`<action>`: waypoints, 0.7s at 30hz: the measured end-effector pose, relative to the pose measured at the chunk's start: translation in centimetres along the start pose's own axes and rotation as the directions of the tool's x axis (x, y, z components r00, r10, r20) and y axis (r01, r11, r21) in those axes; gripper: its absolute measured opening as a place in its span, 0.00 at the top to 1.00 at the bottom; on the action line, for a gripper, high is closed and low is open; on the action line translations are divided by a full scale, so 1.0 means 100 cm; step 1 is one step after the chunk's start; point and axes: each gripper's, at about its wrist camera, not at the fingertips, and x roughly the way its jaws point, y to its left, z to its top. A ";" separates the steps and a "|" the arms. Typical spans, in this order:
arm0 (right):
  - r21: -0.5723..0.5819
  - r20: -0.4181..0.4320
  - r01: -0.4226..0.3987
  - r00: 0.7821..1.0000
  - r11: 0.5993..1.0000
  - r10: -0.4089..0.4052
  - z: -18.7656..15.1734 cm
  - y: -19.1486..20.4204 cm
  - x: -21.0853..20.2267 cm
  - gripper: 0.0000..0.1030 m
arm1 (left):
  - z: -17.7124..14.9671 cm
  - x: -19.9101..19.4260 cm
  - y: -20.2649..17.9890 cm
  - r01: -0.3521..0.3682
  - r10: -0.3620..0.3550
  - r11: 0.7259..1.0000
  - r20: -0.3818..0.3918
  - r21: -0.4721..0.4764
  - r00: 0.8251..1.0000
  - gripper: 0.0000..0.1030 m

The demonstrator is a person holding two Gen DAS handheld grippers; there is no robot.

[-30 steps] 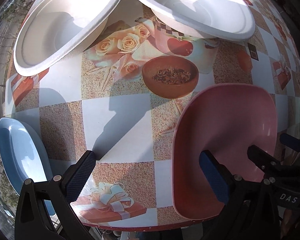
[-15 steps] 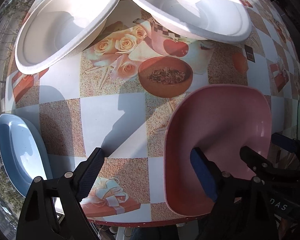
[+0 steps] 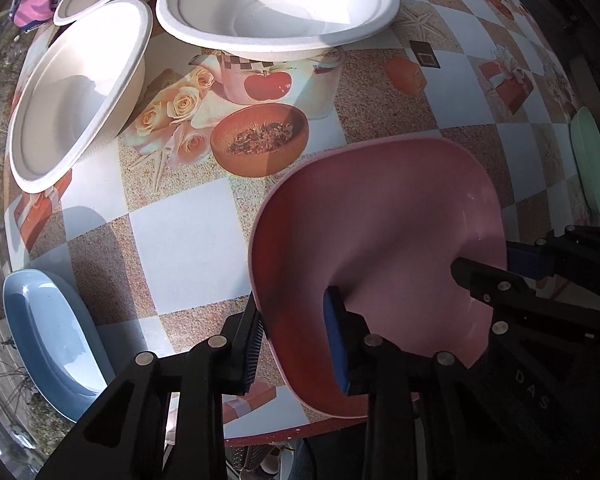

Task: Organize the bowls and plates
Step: 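Reach the right gripper to the pink square plate rim and close on it, then lift the pink plate, lower it onto the blue plate, open right gripper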

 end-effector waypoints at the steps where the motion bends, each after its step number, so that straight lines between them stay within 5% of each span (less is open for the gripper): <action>1: -0.001 -0.002 0.000 1.000 1.000 0.000 0.000 0.002 0.001 0.77 | -0.001 0.002 0.003 0.006 -0.006 1.000 -0.001 -0.005 1.000 0.69; 21: 0.019 -0.070 -0.102 0.992 0.995 0.103 0.015 0.003 -0.003 0.78 | -0.028 -0.010 0.046 0.009 -0.009 0.999 0.000 -0.042 1.000 0.69</action>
